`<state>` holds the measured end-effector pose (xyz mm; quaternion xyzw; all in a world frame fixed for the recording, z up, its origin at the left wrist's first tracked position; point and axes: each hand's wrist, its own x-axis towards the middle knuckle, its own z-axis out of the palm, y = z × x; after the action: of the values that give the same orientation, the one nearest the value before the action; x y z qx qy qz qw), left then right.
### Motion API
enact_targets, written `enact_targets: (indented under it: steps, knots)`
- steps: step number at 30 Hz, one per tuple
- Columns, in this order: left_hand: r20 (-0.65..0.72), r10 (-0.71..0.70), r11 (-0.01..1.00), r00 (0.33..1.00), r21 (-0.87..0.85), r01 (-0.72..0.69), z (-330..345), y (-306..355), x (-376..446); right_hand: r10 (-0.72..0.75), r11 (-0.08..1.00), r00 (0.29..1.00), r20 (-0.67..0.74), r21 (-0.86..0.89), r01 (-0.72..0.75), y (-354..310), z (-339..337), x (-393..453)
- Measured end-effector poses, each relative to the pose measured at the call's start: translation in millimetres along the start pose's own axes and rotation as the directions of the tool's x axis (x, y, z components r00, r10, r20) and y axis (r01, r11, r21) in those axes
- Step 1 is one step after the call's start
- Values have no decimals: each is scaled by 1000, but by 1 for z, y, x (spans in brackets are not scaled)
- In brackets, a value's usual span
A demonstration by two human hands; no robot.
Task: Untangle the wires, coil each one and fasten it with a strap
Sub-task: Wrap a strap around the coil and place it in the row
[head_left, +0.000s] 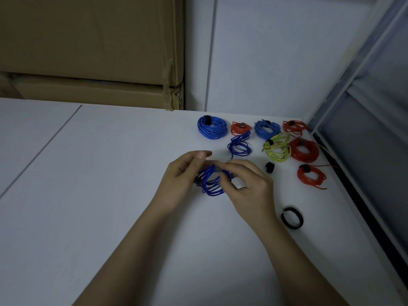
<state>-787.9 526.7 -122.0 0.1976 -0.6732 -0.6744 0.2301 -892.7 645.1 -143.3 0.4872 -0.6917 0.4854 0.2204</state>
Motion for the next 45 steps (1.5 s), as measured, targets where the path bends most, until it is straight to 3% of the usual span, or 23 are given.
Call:
enact_targets:
  steps: [6,13,18,29,34,38,42,45]
  knots:
    - [51,-50,994,997,99,45,1,-3,-1,-69,998,997,16,8,69,1,2,-1]
    - [113,-32,995,993,-91,43,-2,-5,0,-42,999,998,54,-11,43,1,2,-2]
    - [170,59,994,984,-105,-42,-1,-9,0,19,1000,997,81,-6,-19,2,0,-1]
    - [70,116,993,991,-5,-116,-1,-9,1,22,997,989,145,65,-32,-3,1,-2]
    - [-4,132,990,991,44,-132,-2,-6,2,163,946,974,156,254,-199,-6,0,-1]
    - [-23,60,997,998,59,-59,4,-5,5,224,940,965,138,232,-251,-1,-2,9]
    - [-8,46,967,999,251,-42,3,3,15,251,948,956,149,160,-274,6,-5,31]
    - [-94,65,961,993,275,-37,4,8,27,264,934,940,217,185,-305,9,-2,47]
